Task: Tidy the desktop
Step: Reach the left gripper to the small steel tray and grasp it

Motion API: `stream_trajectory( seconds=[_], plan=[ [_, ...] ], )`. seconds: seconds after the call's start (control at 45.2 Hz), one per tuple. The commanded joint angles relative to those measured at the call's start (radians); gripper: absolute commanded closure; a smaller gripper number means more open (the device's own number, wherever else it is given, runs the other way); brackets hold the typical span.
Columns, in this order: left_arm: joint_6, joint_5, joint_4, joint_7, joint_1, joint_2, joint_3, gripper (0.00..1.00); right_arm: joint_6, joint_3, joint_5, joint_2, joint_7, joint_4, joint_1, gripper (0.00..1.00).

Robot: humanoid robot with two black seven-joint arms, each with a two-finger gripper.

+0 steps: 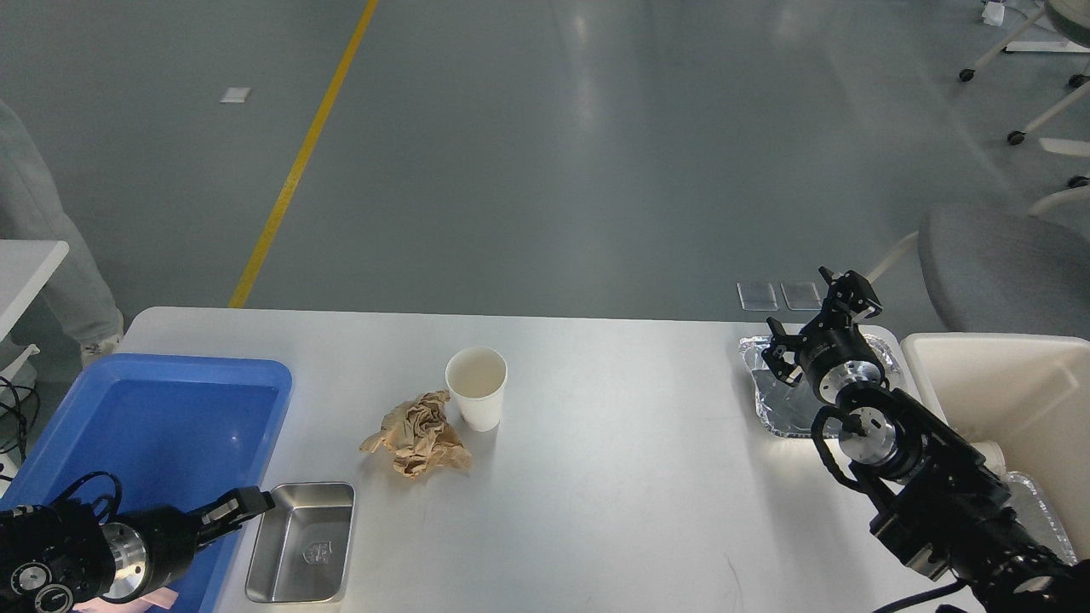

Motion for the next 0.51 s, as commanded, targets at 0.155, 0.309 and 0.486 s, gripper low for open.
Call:
stream_trajectory(
  seconds=[0.155, 0.309, 0.486],
  plan=[
    [0.002, 0.005, 0.018, 0.001, -0.007, -0.032, 0.053, 0.58, 0.0, 0.0, -0.018, 0.0, 0.0, 0.0, 0.002, 0.0],
    [0.002, 0.005, 0.022, 0.001, -0.005, -0.033, 0.071, 0.63, -0.002, 0.002, -0.024, -0.002, 0.0, 0.0, 0.0, 0.0],
    [0.002, 0.005, 0.024, 0.001, 0.001, -0.033, 0.071, 0.71, -0.002, 0.0, -0.026, -0.003, 0.0, 0.0, -0.003, 0.0]
  ],
)
